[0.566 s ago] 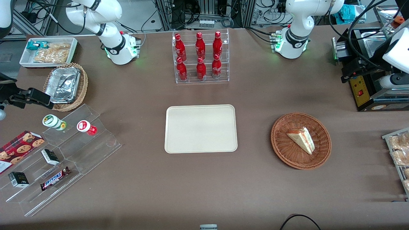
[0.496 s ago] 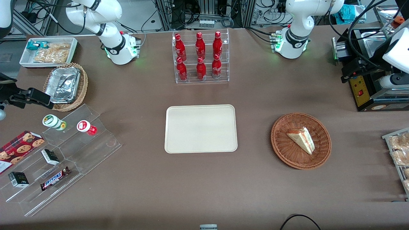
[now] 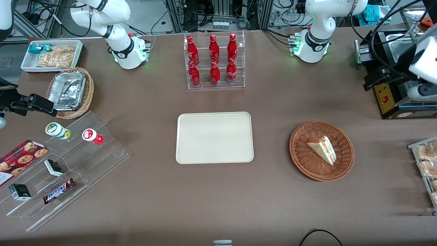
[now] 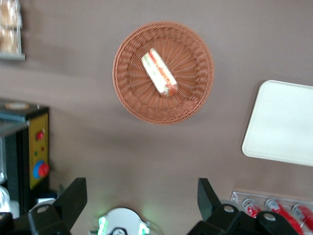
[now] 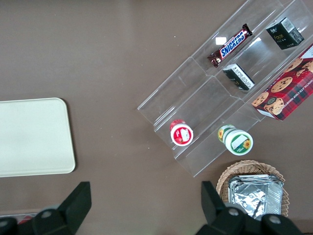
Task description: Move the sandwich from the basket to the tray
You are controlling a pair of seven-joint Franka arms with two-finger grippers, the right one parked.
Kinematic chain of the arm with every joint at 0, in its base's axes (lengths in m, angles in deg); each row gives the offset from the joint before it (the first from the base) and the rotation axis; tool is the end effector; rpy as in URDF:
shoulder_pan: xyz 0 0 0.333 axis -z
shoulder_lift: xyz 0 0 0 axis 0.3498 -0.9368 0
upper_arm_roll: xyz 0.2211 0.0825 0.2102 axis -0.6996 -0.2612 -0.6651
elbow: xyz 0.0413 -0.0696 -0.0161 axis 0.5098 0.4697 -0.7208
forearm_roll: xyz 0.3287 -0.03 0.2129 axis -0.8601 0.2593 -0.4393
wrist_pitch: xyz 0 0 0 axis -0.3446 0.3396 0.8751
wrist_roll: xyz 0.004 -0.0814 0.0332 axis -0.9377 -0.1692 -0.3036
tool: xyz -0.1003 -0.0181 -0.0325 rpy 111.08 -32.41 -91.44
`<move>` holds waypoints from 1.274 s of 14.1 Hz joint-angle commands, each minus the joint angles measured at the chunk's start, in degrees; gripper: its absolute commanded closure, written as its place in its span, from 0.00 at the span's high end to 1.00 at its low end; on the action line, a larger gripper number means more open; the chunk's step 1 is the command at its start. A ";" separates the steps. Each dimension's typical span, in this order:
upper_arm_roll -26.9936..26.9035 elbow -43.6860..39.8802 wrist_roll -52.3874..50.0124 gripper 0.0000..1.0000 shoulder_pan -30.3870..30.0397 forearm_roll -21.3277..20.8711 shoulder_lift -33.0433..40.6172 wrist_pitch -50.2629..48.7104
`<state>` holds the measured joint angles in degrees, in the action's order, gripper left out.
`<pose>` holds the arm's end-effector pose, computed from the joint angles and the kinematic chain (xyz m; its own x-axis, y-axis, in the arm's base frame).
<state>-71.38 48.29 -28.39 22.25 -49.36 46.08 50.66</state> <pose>0.5401 -0.0494 0.6446 0.9686 0.2111 -0.1316 0.2086 -0.9775 -0.0330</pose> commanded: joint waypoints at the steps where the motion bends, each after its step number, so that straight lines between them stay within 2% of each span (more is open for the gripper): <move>1: 0.42 0.92 -5.48 1.00 -0.54 -0.24 -4.87 0.14; 3: 0.42 2.92 -7.93 1.00 -0.54 -1.99 -9.53 4.51; 7: 0.51 11.01 -19.08 1.00 -0.54 -1.91 -14.80 18.31; 11: 0.51 12.25 -30.08 1.00 0.16 -2.18 -22.02 27.03; 14: 0.51 21.37 -30.45 1.00 0.16 -2.09 -20.80 36.94; 18: 0.60 26.75 -30.88 1.00 0.16 -2.09 -21.06 44.34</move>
<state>-71.02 71.36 -57.53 22.36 -50.66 23.15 92.09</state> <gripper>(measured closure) 0.000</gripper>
